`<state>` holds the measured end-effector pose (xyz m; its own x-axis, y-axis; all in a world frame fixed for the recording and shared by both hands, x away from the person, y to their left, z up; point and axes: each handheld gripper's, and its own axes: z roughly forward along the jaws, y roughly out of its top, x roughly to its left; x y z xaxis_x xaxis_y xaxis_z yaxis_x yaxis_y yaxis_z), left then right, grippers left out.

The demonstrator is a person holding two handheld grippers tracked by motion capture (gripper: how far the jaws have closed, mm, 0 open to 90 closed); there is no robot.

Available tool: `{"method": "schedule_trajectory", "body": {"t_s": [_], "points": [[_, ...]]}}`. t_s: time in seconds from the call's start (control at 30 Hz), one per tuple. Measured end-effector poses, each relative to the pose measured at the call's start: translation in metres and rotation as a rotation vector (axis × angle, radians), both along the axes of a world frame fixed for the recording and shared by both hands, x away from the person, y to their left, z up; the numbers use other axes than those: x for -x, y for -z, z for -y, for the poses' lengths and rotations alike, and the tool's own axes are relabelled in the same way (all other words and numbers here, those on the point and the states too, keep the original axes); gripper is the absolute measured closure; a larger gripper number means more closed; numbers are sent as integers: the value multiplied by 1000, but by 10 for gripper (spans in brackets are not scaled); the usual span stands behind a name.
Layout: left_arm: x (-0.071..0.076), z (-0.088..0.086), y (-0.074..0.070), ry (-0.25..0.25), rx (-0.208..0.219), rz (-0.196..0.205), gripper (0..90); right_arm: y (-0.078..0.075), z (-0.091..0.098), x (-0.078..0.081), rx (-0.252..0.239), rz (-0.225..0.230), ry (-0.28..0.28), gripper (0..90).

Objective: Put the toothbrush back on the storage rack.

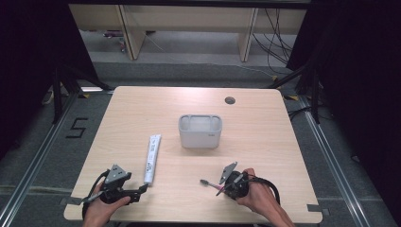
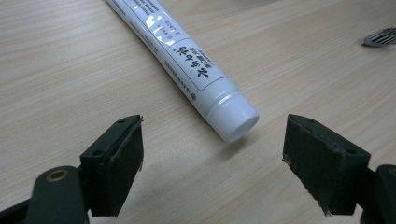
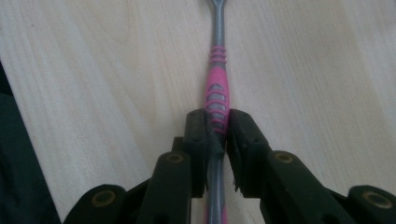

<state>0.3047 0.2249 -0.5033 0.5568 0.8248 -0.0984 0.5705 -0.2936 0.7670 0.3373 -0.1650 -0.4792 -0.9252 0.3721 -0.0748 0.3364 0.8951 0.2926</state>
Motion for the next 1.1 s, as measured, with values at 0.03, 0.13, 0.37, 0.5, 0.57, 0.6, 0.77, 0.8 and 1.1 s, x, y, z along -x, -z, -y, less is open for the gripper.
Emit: {"method": "schedule_trajectory", "body": {"t_s": [0.03,0.13,0.37,0.5,0.57,0.6,0.77,0.8,1.1], "points": [[0,0,0,-1,-3,-2,199,-1,-1,-2,16,-20,-11,788],[0,1,-1,-3,-1,-10,199,-2,-4,-4,48,-43,3,797],[0,1,-1,1,-1,-4,199,-3,-11,-6,106,-69,29,835],[0,1,-1,4,-4,-7,199,-3,-12,-8,102,-70,-13,840],[-1,1,-1,4,-5,-7,199,-8,-10,-7,103,-73,2,841],[-1,1,-1,10,-6,-6,199,-8,-10,-7,103,-73,2,841],[-1,2,0,4,-4,-1,199,-22,-6,-6,60,-75,28,842],[-1,1,0,10,-8,-6,199,-24,-4,-8,43,-60,-6,842],[-1,1,-1,4,-7,-8,198,-56,11,-12,-91,35,37,842]]}}
